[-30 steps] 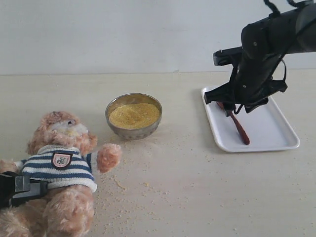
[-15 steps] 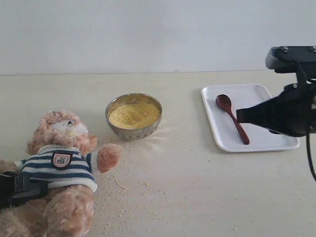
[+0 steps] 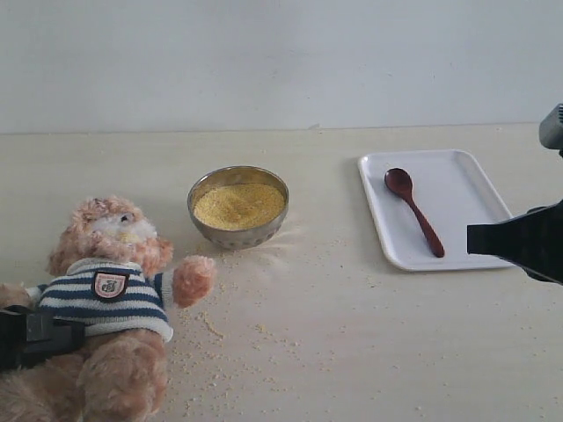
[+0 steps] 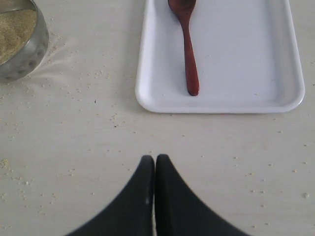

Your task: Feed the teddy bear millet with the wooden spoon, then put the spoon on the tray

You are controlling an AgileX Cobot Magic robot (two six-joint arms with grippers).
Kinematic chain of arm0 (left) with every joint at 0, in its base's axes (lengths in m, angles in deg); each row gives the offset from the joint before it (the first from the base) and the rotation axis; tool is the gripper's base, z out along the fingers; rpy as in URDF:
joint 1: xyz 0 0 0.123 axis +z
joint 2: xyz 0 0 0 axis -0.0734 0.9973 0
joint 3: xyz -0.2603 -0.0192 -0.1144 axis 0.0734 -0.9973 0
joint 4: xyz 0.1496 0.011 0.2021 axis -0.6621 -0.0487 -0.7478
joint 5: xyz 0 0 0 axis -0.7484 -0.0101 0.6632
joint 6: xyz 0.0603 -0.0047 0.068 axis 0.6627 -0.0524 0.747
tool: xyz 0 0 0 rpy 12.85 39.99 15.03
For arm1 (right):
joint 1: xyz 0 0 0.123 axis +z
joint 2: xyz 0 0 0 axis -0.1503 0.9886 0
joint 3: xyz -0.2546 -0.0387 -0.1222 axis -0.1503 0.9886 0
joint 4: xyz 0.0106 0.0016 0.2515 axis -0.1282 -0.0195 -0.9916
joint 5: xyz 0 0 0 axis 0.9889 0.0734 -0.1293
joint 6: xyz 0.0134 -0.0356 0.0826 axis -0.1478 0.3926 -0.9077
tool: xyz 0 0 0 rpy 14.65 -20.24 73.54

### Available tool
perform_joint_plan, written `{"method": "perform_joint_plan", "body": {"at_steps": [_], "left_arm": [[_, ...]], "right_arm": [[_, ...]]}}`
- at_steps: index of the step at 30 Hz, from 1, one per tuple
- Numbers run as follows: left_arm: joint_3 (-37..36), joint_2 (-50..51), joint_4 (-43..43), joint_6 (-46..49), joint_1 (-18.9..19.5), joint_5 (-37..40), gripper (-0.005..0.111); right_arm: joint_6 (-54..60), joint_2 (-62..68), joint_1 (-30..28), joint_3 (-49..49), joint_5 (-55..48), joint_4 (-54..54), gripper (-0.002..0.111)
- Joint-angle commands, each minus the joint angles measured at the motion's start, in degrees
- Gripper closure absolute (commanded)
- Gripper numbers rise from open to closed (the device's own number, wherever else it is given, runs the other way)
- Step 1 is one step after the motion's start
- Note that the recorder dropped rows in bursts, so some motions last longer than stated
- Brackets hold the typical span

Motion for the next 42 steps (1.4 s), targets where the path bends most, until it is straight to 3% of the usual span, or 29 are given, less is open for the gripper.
{"method": "perform_joint_plan", "body": {"at_steps": [1, 12, 23, 33, 42], "left_arm": [[-0.1, -0.7, 0.8, 0.3, 0.1, 0.3, 0.102], [-0.1, -0.7, 0.8, 0.3, 0.1, 0.4, 0.102], [-0.1, -0.7, 0.8, 0.3, 0.1, 0.3, 0.102], [-0.1, -0.7, 0.8, 0.3, 0.1, 0.4, 0.102], [-0.1, -0.7, 0.8, 0.3, 0.1, 0.4, 0.102]], "right_arm": [[0.3, -0.5, 0.0, 0.1, 0.0, 0.0, 0.108], [0.3, -2.3, 0.0, 0.1, 0.0, 0.0, 0.108], [4.3, -21.9, 0.0, 0.4, -0.2, 0.9, 0.108], [9.0, -36.1, -4.5, 1.0, -11.3, 2.0, 0.108], [6.4, -48.8, -6.4, 21.9, 9.8, 0.0, 0.108]]}}
